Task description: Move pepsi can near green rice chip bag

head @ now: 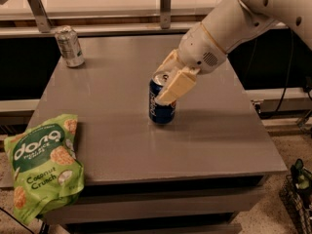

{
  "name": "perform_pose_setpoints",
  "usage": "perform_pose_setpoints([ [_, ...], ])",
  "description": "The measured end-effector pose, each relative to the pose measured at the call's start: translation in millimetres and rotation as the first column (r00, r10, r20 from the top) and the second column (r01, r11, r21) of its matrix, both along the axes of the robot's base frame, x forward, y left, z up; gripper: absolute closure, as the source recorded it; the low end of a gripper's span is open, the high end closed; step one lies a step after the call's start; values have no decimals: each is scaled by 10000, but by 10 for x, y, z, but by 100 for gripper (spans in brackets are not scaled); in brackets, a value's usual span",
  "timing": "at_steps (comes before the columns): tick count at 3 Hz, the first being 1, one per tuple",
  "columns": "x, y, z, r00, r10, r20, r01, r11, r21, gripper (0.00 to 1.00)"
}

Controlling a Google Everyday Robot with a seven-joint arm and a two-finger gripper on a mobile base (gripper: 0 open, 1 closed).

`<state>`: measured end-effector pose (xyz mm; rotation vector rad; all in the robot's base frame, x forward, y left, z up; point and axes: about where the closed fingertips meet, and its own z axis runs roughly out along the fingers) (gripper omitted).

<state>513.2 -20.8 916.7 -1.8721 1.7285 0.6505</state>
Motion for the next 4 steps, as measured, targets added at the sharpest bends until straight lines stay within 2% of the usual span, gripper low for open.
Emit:
perform_pose_setpoints([
  [1,-140,119,129,9988,490,-72,-487,9980,403,100],
  [2,-372,307,94,9916,1286,108,-1288,9916,143,100],
  [3,-567,461,5,9798,1982,255,-1977,9800,-211,100],
  [4,-687,547,-71,9693,2429,379,-2407,9691,-548,100],
])
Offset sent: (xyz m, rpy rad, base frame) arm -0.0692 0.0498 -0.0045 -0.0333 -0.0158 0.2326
